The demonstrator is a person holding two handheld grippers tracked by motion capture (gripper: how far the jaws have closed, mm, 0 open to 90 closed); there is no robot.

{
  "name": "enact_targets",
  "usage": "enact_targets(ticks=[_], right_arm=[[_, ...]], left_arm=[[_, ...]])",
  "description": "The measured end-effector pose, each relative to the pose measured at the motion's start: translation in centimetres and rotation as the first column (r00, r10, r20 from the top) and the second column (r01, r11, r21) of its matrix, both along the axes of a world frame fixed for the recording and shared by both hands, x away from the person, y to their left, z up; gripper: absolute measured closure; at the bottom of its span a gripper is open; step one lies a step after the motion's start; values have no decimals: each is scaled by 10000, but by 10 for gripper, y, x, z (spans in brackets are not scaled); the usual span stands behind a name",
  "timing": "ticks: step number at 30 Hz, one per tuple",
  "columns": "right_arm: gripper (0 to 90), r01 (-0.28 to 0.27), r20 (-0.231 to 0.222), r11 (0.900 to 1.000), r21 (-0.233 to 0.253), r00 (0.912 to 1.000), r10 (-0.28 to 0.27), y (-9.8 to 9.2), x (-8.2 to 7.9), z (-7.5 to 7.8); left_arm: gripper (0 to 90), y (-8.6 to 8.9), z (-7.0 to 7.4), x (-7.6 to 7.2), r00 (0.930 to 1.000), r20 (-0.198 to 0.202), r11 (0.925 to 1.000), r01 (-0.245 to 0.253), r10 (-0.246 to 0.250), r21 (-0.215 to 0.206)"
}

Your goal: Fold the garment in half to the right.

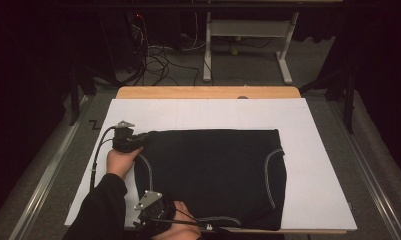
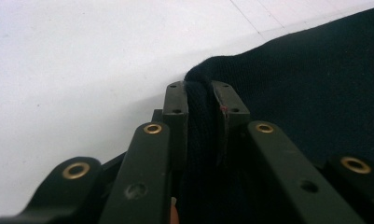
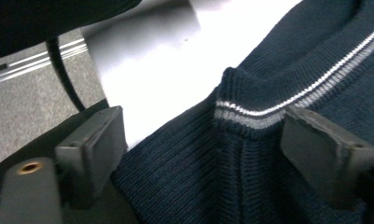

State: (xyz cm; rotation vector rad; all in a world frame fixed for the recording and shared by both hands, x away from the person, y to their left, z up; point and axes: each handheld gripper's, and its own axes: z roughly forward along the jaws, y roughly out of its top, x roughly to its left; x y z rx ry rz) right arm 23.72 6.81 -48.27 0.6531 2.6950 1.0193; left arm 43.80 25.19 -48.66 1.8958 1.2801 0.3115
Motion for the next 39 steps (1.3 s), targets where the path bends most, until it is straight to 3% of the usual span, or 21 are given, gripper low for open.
enact_targets(ticks=[7,24,36,39], right_arm=[[278,240,390,9995,-205,9990,-231,0,-3,0],[662,604,996,9979,-227,9933,-578,-12,1,2],[725,638,1182,9977,219,9908,-660,-18,0,4],[729,593,1267,9975,393,9899,-639,-21,-1,7]], left_arm=[[740,-1,0,-1,10000,44,10000,-8,8,86],[740,-1,0,0,10000,-16,9999,-92,92,146],[739,-1,0,1,9999,-67,9998,-127,128,144],[739,-3,0,0,9998,-30,9992,-173,174,349]])
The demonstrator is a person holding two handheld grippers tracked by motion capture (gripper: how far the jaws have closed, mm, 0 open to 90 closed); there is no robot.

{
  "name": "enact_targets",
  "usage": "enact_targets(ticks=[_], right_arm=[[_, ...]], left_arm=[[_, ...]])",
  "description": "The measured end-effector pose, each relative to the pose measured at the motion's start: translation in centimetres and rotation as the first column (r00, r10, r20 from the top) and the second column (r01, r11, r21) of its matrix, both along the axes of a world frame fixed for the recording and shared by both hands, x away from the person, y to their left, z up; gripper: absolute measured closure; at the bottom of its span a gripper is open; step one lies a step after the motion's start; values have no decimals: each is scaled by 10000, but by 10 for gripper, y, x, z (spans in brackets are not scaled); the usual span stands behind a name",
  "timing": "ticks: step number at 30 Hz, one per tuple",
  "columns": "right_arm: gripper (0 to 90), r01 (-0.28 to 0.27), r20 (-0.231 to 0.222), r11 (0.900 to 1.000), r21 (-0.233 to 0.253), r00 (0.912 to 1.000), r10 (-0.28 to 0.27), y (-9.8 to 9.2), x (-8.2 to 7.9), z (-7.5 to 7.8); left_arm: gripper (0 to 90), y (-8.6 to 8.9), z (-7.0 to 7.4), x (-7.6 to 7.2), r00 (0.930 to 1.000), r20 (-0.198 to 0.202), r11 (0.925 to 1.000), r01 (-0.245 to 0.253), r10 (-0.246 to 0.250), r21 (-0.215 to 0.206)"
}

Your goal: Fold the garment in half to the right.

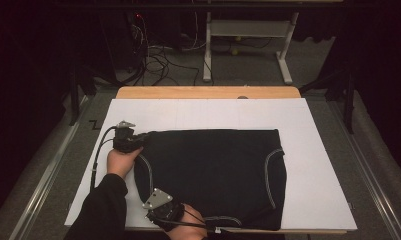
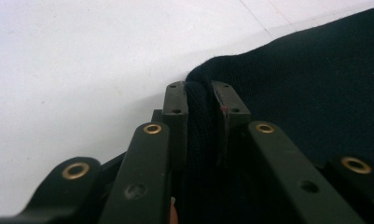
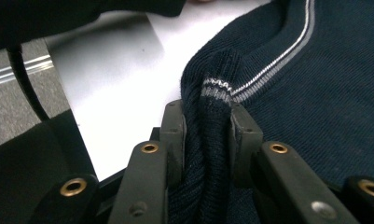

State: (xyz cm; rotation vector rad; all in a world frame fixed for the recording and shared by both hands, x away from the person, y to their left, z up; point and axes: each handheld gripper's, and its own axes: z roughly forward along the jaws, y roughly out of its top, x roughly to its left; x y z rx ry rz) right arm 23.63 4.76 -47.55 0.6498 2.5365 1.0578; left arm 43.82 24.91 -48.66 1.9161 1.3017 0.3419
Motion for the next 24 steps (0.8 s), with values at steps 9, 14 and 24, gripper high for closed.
enact_targets(ticks=[9,14,24], right_arm=[[734,-125,191,9983,563,9998,114,-9,-2,6],[734,-108,1,9957,922,9999,108,-12,-1,5],[737,-220,171,9882,1519,9997,197,-20,-1,12]], left_arm=[[741,-3,1,-1,9999,68,9996,-86,84,274],[748,3,3,-1,9993,-282,9990,-250,240,-373],[749,0,20,-6,9956,-188,9923,-928,915,-818]])
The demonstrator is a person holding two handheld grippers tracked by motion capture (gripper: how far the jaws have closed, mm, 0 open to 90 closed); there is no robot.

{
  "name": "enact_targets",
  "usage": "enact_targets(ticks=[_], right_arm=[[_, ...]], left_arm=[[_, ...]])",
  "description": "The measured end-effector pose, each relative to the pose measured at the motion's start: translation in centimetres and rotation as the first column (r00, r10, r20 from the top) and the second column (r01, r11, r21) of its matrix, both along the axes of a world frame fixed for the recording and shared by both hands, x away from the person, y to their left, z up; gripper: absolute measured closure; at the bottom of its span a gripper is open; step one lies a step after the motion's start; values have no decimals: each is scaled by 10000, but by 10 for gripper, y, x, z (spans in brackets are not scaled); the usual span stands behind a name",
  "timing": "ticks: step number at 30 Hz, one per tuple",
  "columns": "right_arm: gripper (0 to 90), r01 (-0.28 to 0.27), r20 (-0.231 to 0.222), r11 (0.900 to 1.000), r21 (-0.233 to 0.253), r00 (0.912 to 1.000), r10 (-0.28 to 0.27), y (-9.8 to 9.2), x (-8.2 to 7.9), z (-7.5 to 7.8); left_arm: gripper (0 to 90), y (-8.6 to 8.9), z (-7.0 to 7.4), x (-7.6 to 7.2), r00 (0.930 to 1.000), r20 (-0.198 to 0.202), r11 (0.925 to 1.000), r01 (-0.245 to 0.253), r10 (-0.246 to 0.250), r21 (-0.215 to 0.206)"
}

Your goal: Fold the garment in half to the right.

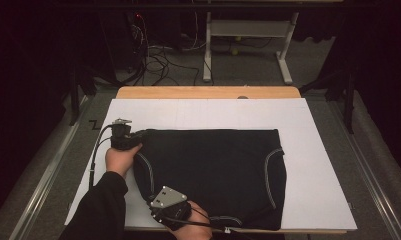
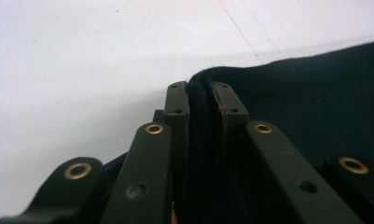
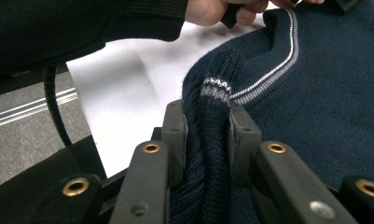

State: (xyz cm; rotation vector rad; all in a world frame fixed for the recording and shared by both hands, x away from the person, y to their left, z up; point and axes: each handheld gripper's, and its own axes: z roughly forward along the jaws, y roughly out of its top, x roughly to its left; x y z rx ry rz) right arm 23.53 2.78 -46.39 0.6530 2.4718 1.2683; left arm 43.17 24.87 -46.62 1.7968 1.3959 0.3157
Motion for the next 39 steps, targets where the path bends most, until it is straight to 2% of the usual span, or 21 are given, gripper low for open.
enact_targets(ticks=[5,10,13,19,22,24,26,33,39], right_arm=[[736,26,69,9999,99,10000,-26,-2,-1,2],[736,42,146,9998,170,9999,-44,-4,-1,5],[736,26,220,9999,170,9998,-30,-5,-2,7],[736,14,469,9999,138,9989,-21,-7,-5,14],[736,-13,519,9999,149,9987,5,-6,-5,16],[736,-55,542,9999,146,9985,47,-5,-5,17],[736,-75,558,9999,136,9984,67,-3,-5,19],[736,-230,658,9997,115,9976,222,6,-3,20],[736,-362,641,9991,200,9973,348,11,-2,22]], left_arm=[[748,1,1,0,9998,-86,9994,-177,174,-288],[748,-1,6,-1,9994,79,9987,-324,327,-393],[748,0,7,-1,9989,-99,9981,-470,467,-404],[756,2,10,-3,9997,81,9992,-246,249,-316],[754,6,10,-3,9997,-27,9986,-260,259,-467],[753,7,11,-3,9997,74,9988,-225,229,-430],[754,10,12,-3,9999,119,9980,-43,51,-624],[753,19,11,-3,9996,219,9991,-150,159,-390],[752,24,12,-3,9992,250,9987,-309,319,-407]])
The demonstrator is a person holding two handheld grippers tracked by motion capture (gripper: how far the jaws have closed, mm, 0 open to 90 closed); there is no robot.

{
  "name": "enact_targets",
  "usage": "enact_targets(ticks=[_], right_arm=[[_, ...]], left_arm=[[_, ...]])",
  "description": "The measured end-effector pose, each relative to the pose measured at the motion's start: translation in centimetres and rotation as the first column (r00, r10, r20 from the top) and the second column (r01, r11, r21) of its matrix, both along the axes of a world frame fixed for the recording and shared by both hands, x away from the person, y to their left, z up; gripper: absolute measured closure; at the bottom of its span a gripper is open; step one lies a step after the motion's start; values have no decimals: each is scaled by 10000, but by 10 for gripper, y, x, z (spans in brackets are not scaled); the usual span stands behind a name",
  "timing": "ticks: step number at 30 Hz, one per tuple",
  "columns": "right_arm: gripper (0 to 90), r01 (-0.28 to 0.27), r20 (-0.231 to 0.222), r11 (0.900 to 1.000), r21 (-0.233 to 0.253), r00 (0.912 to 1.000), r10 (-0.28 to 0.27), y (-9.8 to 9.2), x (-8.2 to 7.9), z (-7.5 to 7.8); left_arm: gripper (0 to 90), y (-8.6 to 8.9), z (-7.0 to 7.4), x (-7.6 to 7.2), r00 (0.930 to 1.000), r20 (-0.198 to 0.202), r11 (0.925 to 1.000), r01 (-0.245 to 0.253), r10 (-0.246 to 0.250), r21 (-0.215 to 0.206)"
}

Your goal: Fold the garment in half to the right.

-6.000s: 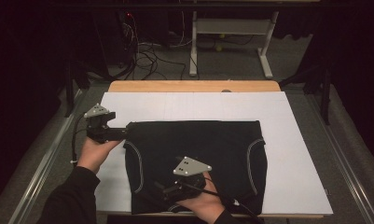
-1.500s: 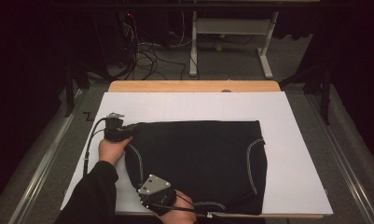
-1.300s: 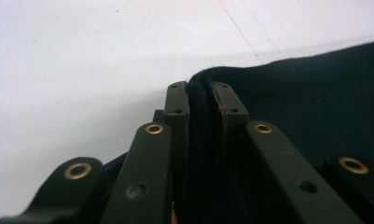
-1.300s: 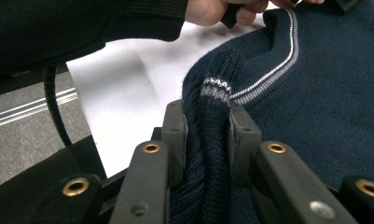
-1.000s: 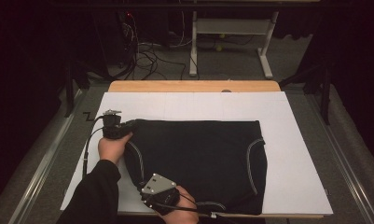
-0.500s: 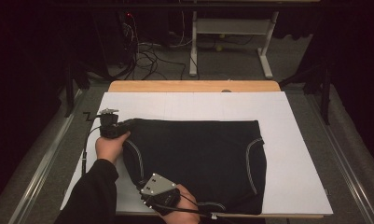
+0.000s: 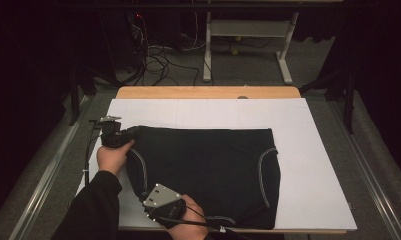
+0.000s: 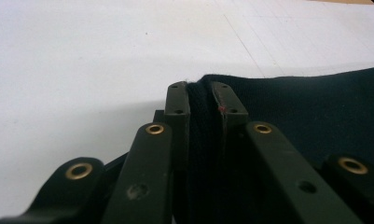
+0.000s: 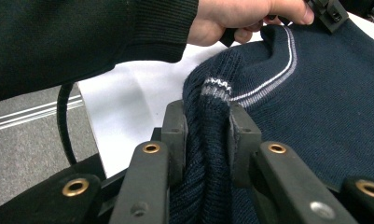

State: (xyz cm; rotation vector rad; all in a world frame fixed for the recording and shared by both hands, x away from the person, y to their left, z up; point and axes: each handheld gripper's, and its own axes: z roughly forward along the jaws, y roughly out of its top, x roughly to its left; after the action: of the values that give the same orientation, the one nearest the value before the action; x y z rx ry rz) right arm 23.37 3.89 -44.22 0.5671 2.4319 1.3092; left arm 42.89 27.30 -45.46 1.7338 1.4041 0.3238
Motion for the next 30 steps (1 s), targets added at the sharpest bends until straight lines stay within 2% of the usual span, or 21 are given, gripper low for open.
enact_targets(ticks=[6,12,19,30], right_arm=[[736,-101,54,9999,-28,9999,101,8,0,2],[735,-215,202,9998,17,9996,215,18,0,7],[735,-462,307,9989,36,9985,461,34,-3,11],[734,-891,341,9960,56,9955,889,63,-6,12]], left_arm=[[752,8,3,-2,9998,-27,9998,-200,200,22],[752,18,8,-6,9992,127,9992,-388,388,21],[752,38,15,-13,9974,256,9977,-681,680,32],[750,71,24,-26,9940,231,9936,-1078,1071,331]])
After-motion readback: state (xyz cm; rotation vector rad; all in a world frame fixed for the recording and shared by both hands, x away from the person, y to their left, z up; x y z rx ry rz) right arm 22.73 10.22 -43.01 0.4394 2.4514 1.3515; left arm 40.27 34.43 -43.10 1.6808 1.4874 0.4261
